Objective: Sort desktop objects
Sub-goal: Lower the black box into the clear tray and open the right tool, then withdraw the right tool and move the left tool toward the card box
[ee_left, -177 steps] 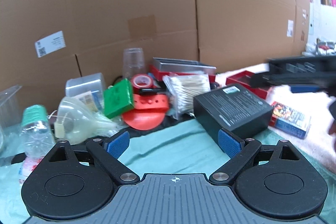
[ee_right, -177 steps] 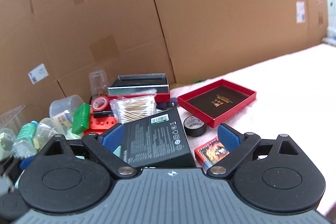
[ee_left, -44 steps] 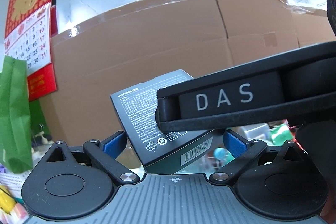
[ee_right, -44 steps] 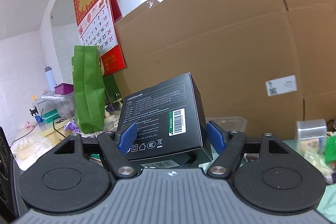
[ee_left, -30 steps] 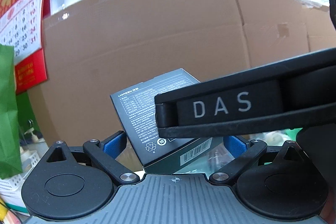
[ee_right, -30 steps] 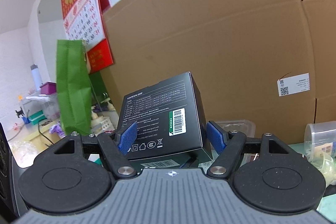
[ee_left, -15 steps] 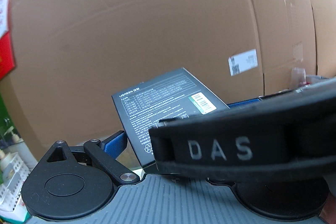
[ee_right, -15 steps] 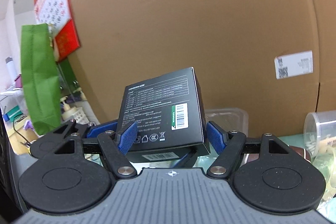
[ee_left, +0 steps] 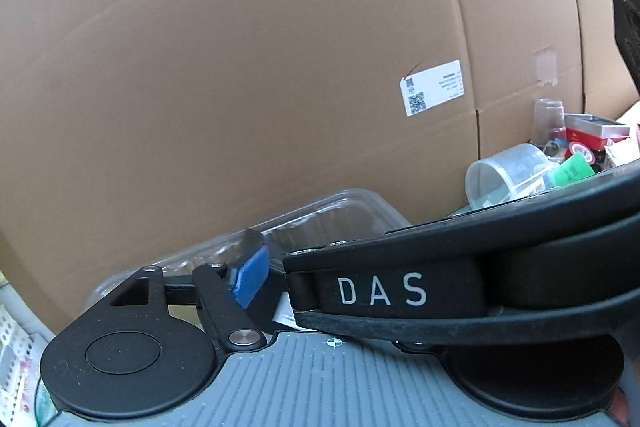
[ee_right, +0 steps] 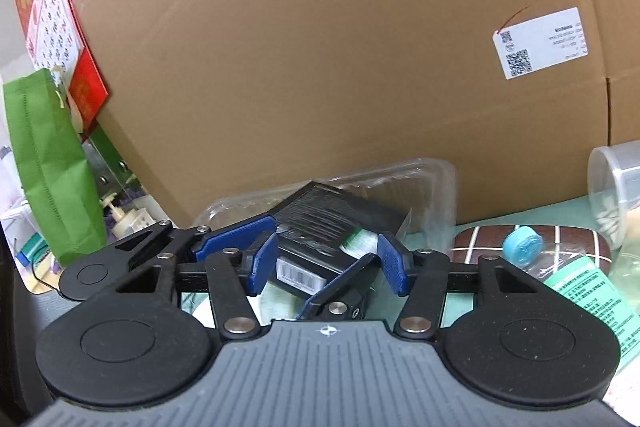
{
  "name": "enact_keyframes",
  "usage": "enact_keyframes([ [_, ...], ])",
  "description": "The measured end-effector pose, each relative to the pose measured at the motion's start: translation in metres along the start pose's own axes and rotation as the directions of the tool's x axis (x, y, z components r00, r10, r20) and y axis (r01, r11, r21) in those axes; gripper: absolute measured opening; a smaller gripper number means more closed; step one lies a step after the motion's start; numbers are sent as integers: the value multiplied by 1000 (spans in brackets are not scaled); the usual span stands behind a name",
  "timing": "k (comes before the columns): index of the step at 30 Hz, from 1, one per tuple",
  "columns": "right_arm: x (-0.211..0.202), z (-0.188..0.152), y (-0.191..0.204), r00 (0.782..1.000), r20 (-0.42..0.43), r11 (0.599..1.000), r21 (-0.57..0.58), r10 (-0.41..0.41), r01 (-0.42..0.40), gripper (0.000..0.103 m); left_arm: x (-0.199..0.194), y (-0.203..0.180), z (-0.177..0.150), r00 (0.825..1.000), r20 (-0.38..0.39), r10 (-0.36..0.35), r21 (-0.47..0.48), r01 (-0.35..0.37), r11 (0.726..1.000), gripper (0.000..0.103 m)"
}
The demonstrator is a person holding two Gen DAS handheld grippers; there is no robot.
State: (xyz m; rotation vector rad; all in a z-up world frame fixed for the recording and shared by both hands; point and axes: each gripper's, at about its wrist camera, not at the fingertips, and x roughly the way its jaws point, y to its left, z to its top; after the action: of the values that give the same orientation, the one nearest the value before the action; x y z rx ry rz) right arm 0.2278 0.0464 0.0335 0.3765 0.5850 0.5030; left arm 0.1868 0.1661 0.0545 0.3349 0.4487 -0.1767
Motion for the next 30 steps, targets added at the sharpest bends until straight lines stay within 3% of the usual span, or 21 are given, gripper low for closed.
enact_keyframes([
  [8, 6, -6, 5, 1000, -27, 1000, -10, -1, 0, 62, 2, 4, -14, 1000, -14, 6, -37, -7, 999, 85],
  [13, -6, -7, 18, 1000, 5, 997, -73, -4, 4, 71, -6, 5, -18, 999, 7, 44, -84, -44, 995, 92],
  [18, -37, -7, 23, 997, 75, 993, -112, -15, 24, 77, -36, 9, -26, 990, 33, 137, -146, -131, 981, 101],
  [23, -77, -10, 16, 993, 114, 987, -156, -31, 48, 87, -71, 7, -39, 972, 9, 235, -223, -227, 948, 103],
  [27, -109, -21, 6, 990, 117, 980, -175, -78, 98, 99, -88, -6, -46, 965, -11, 262, -272, -255, 928, 103],
  [30, -130, -32, -2, 986, 98, 963, -222, -134, 153, 100, -100, -23, -48, 967, -9, 254, -305, -245, 921, 103],
])
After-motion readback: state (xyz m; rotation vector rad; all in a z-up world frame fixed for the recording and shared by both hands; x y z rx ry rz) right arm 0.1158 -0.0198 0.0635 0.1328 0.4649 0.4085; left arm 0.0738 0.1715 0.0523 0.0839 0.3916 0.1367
